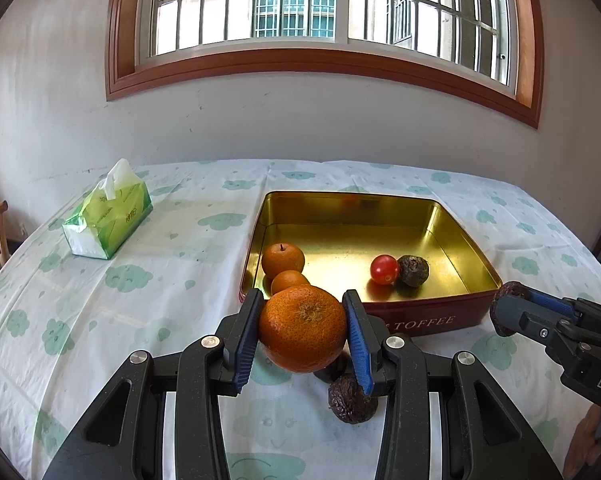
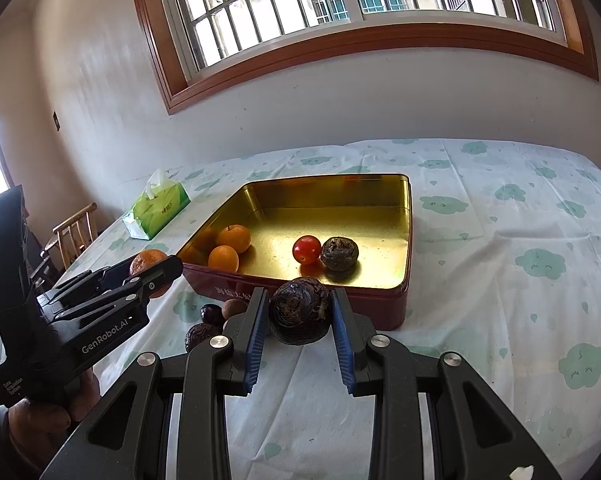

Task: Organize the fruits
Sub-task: 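Carry the dark fruit in the right tool while the left tool carries the orange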

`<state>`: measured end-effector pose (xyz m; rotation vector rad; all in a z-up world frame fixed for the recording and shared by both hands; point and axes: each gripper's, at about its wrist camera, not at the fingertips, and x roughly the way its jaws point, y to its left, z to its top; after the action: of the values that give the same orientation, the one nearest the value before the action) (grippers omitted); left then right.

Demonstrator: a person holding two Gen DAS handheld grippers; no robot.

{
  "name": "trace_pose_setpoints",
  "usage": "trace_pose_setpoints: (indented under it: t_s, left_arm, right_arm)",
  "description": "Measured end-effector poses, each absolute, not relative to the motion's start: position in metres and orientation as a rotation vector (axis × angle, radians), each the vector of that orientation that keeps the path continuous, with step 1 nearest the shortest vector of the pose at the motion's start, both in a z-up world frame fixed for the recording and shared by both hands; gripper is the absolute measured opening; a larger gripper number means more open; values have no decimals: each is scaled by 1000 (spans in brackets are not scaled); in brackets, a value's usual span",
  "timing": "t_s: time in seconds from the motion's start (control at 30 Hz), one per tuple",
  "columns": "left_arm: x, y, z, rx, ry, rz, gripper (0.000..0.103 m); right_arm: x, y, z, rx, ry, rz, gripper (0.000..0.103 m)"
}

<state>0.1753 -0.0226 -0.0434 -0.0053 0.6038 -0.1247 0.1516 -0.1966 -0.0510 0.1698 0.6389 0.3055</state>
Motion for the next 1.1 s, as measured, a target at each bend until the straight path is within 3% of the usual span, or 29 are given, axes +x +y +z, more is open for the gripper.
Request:
trace_pose_setpoints:
  t_s: [1.1]
  left_arm:
    - [203,-23,-34,14,580,-141,41]
  right_arm:
    - [175,-190,-42,167,617,313,29]
